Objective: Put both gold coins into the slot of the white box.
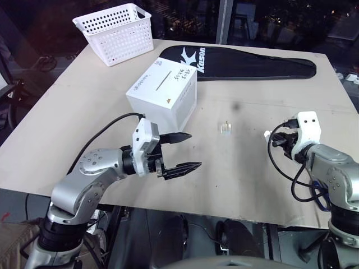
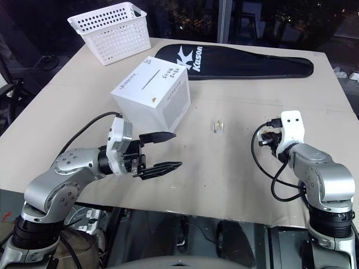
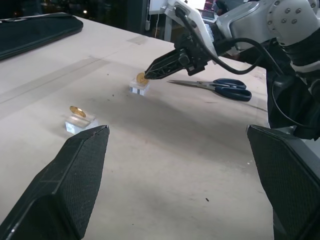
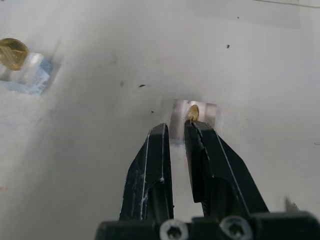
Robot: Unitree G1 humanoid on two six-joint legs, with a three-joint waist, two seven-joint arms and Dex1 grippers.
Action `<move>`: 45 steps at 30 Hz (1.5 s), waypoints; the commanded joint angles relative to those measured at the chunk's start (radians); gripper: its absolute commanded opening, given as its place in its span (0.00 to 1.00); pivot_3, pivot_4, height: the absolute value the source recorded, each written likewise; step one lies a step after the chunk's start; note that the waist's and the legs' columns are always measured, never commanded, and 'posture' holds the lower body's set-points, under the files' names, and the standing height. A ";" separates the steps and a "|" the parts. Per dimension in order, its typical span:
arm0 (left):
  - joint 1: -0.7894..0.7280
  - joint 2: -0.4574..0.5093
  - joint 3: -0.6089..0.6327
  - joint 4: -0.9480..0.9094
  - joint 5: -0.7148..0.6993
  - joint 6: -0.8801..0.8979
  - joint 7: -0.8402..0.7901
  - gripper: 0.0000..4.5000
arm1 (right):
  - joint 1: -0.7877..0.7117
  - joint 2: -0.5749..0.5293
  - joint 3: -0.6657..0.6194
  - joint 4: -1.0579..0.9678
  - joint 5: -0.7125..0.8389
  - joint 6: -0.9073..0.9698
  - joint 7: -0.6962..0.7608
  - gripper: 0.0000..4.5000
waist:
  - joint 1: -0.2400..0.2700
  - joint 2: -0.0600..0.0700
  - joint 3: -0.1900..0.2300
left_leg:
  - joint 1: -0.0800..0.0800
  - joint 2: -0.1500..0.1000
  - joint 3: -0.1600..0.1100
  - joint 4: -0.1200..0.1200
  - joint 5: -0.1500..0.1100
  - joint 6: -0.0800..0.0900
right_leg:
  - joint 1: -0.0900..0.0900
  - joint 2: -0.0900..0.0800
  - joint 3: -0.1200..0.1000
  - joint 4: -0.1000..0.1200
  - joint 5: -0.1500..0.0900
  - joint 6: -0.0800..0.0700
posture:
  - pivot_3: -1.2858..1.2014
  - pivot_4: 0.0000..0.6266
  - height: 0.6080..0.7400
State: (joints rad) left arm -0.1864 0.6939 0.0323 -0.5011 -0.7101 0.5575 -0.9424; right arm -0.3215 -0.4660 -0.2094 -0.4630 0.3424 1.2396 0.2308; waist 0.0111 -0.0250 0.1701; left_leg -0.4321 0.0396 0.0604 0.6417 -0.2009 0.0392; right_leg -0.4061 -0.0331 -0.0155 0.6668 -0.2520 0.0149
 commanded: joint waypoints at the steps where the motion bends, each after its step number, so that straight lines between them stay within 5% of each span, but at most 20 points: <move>1: 0.001 0.005 0.022 -0.024 -0.003 -0.024 -0.009 1.00 | -0.015 -0.002 -0.014 -0.019 -0.006 -0.003 -0.013 0.13 | 0.000 0.000 0.000 | 0.000 0.000 0.000 0.000 0.000 0.000 | 0.000 0.000 0.000 0.000 0.000 0.000 | 0.52 0.24 1.00; 39: 0.013 0.027 0.041 -0.066 -0.033 0.008 0.014 1.00 | -0.030 0.029 0.011 0.076 -0.031 -0.078 -0.027 0.13 | -0.001 0.000 0.000 | 0.000 0.000 0.001 -0.001 0.000 0.000 | -0.001 0.000 0.001 0.000 0.000 0.000 | 0.52 0.24 1.00; 41: 0.007 0.027 0.040 -0.065 -0.036 0.011 0.017 1.00 | -0.031 0.031 0.012 0.085 -0.033 -0.086 -0.027 0.01 | -0.001 0.000 0.000 | 0.000 0.000 0.001 -0.001 0.000 0.000 | -0.001 0.000 0.001 0.000 0.000 0.000 | 0.52 0.24 1.00; 45: -0.003 0.028 0.038 -0.068 -0.045 0.019 0.016 1.00 | -0.031 0.033 0.012 0.093 -0.035 -0.098 -0.025 0.00 | 0.000 0.000 0.000 | 0.000 0.000 0.001 -0.001 0.000 0.000 | -0.001 0.000 0.001 0.000 0.000 0.000 | 0.52 0.24 1.00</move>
State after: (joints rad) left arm -0.1751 0.7143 0.0486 -0.5296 -0.7338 0.5786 -0.9285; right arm -0.3414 -0.4285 -0.1921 -0.3593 0.3151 1.1642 0.2085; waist 0.0108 -0.0250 0.1702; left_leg -0.4323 0.0396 0.0617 0.6408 -0.2010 0.0394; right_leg -0.4073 -0.0330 -0.0144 0.6668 -0.2520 0.0151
